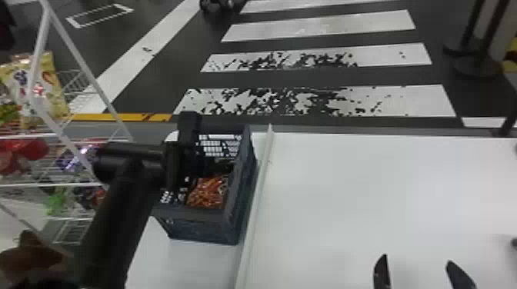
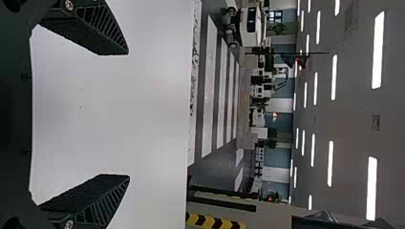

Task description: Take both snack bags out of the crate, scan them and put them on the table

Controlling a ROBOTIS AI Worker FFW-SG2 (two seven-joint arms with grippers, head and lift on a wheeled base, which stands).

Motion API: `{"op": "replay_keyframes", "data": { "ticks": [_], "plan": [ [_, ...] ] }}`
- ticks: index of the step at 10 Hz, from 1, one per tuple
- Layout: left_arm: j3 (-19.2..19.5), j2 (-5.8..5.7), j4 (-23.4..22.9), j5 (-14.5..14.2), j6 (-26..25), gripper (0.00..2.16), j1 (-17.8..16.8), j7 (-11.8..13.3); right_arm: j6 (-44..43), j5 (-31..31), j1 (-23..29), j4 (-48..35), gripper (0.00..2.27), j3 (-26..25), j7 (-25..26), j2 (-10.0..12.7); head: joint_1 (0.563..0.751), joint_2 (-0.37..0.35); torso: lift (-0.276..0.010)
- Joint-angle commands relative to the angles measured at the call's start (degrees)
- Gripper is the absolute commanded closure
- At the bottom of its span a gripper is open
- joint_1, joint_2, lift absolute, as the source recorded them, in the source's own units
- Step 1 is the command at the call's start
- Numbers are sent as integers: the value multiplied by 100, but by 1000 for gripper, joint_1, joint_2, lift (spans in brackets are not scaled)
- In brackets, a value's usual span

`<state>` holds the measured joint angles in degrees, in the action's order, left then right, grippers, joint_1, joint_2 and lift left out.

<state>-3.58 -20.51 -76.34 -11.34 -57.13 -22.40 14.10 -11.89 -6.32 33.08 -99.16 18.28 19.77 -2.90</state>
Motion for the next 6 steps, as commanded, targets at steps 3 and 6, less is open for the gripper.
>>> {"op": "replay_keyframes", "data": {
  "ticks": [3,6],
  "plan": [
    [-152,118,506,299,320,76,-72,14,-11,-1,23,2,66,9,-9,9,695,253,-92],
    [-143,223,805,554,513,76,-80,93,7,-1,23,2,66,18,-18,9,695,257,-92]
  ]
}}
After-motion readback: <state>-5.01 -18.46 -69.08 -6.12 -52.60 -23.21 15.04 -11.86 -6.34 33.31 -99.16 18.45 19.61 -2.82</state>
